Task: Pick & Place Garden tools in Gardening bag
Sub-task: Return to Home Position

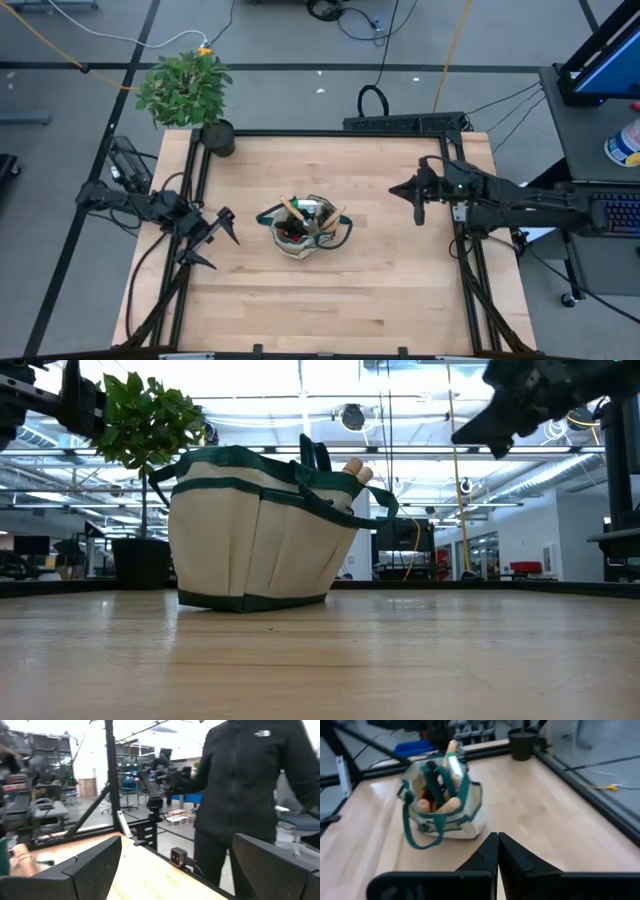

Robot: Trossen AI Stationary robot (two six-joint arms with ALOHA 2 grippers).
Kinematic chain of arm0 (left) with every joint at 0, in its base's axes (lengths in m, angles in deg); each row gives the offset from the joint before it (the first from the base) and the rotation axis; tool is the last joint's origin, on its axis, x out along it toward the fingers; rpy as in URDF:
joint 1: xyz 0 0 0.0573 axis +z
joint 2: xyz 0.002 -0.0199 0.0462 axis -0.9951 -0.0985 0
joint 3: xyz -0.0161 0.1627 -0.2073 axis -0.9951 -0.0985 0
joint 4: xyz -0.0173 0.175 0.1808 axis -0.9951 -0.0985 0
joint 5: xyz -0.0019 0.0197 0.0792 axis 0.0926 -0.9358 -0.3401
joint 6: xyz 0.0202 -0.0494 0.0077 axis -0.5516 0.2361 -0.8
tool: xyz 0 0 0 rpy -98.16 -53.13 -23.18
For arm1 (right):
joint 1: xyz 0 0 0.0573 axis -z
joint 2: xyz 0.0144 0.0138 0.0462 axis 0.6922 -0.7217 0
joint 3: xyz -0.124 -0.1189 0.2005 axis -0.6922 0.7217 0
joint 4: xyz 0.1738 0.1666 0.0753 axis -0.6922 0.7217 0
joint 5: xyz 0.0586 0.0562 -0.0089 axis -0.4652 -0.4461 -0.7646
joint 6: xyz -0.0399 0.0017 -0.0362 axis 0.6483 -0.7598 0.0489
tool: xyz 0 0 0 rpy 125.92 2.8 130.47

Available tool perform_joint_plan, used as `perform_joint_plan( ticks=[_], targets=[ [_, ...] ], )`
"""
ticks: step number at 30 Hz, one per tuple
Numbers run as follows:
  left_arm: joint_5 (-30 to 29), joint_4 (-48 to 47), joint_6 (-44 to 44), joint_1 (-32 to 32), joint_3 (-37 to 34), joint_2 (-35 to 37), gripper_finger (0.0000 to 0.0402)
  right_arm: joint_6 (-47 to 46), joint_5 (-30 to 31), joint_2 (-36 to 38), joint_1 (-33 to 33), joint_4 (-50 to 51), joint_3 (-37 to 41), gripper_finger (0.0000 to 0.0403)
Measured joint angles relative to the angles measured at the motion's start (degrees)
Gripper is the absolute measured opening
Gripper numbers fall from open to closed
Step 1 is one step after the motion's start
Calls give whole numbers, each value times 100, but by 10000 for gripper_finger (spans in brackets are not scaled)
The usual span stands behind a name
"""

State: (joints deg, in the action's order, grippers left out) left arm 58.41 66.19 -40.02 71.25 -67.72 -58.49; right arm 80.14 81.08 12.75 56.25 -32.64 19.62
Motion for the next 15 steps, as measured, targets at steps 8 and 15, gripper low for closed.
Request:
perform_joint_plan(
  ticks=[8,15],
  targets=[
    [430,32,350,485,0,2,390,-92,182,969,0,-7,459,0],
    [-308,-512,615,989,0,0,390,-261,349,1520,0,-9,786,0]
  ],
)
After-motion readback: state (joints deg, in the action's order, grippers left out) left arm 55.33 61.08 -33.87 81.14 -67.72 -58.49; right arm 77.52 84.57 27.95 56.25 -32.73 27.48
